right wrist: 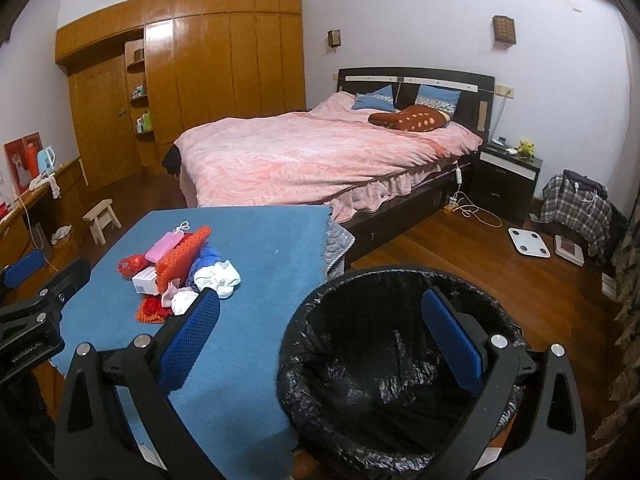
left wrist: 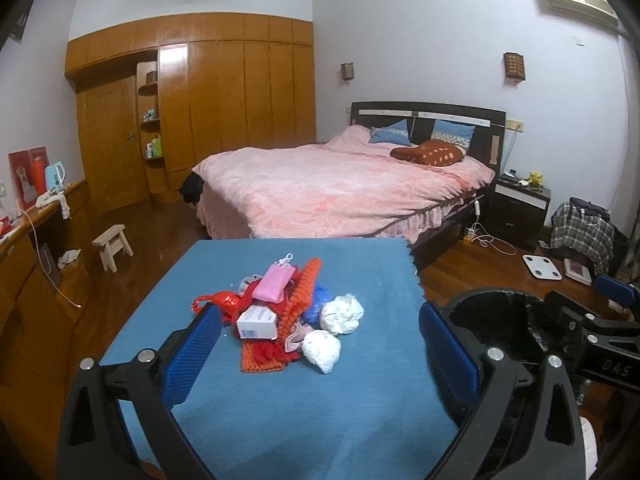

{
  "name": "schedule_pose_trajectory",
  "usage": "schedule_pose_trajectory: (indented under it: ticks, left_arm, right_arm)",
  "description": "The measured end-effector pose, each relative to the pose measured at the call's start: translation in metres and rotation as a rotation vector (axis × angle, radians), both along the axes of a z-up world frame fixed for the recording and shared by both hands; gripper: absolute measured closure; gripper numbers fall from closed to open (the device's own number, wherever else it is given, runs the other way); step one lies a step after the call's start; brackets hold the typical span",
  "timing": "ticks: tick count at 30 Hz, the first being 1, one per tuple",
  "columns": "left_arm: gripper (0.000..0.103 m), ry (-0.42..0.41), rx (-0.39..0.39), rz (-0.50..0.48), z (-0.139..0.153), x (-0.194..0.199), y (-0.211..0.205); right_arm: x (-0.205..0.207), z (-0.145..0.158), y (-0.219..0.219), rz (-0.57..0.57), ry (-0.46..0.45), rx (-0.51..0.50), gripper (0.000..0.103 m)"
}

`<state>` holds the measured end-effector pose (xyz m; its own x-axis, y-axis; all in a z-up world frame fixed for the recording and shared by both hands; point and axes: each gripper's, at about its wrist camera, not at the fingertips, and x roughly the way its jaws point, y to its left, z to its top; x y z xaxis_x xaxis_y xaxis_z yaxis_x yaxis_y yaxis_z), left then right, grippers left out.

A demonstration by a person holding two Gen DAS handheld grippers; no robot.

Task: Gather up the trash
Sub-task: 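Move both tools toward the trash pile on the blue table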

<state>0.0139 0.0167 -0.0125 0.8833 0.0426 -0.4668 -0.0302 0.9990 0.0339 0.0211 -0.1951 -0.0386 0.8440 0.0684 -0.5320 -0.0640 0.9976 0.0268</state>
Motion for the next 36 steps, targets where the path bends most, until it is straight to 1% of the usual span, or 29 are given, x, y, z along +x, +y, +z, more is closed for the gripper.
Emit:
schedule_pose_trajectory:
  ticks: [9, 15, 25, 30, 36]
  left_arm:
    - [0.006, 0.038, -0.003, 0.057, -0.006, 0.02, 0.033]
    - [0.006, 0.07, -0.011, 0.102, -0.014, 0.034, 0.062]
    - [0.006, 0.121, -0.019, 0.147, -0.031, 0.054, 0.096]
    - [0.006, 0.135, -0.018, 0.158, -0.044, 0.063, 0.108]
    - [0.006, 0.149, -0.002, 0.154, -0.078, 0.081, 0.125]
  right_arm:
    - [0.033, -0.009, 0.027, 0.04, 0.032, -0.014, 0.005]
    - [0.056, -0.018, 0.051, 0.086, 0.054, -0.013, 0.005]
    - [0.087, -0.038, 0.089, 0.147, 0.097, -0.023, 0.005]
    - [0.099, -0.05, 0.1, 0.156, 0.114, -0.021, 0.005]
    - [0.112, -0.075, 0.119, 0.163, 0.126, -0.044, 0.005]
